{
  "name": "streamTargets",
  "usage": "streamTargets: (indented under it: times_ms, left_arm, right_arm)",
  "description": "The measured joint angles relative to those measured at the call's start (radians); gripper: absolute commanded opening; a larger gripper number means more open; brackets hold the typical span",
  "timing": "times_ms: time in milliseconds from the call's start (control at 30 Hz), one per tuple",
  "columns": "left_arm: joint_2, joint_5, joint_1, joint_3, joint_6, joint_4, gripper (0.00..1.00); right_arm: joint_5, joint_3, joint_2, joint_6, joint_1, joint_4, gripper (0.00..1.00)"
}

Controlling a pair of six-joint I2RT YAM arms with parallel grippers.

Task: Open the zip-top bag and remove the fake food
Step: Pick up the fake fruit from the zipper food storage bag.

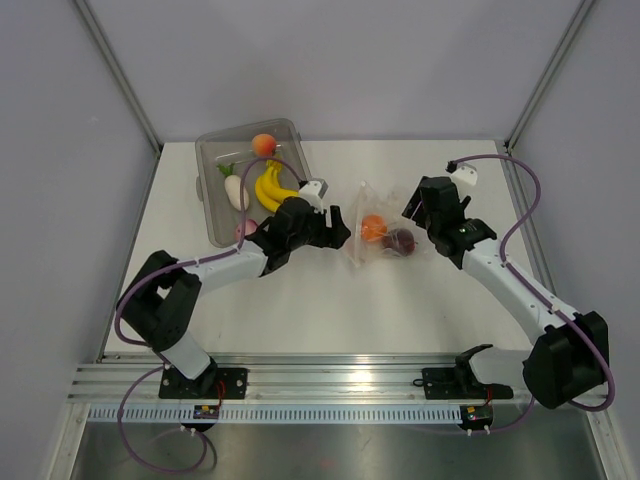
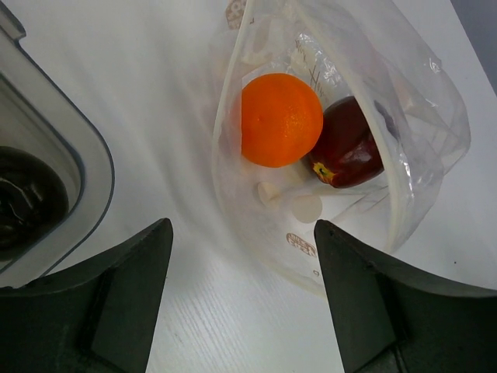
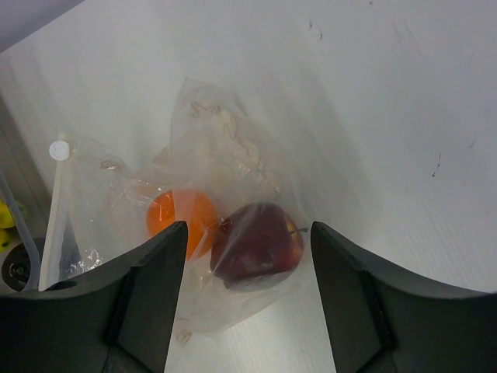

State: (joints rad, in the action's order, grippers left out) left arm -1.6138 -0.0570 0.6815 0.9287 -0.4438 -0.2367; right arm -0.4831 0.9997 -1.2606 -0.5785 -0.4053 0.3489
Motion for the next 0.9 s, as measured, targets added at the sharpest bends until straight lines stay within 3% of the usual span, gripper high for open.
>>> streamTargets:
  times_ms: [367,733,867,900]
  left_arm:
    - [-0.064,-0.058,0.0,0.051,0.034,-0.002,0.71]
    - [-0.064,-0.148,0.019,0.038,0.145,-0.137,0.72]
    - [-0.079,-0.159,0.035,0.038,0.212,-0.181,0.72]
    - [-0.086,-0.16,0.038,0.039,0.222,-0.186,0.72]
  right_arm:
    - [0.079,-0.003,-0.042,-0.005,0.027,-0.042,0.71]
    - [0.141,-0.002,-0.182,-0.018,0.061,-0.094,0.71]
    - [0.157,-0.001,-0.218,-0.029,0.064,-0.093,0.75]
    - [0.159,-0.001,-0.219,-0.03,0.064,-0.093,0.8]
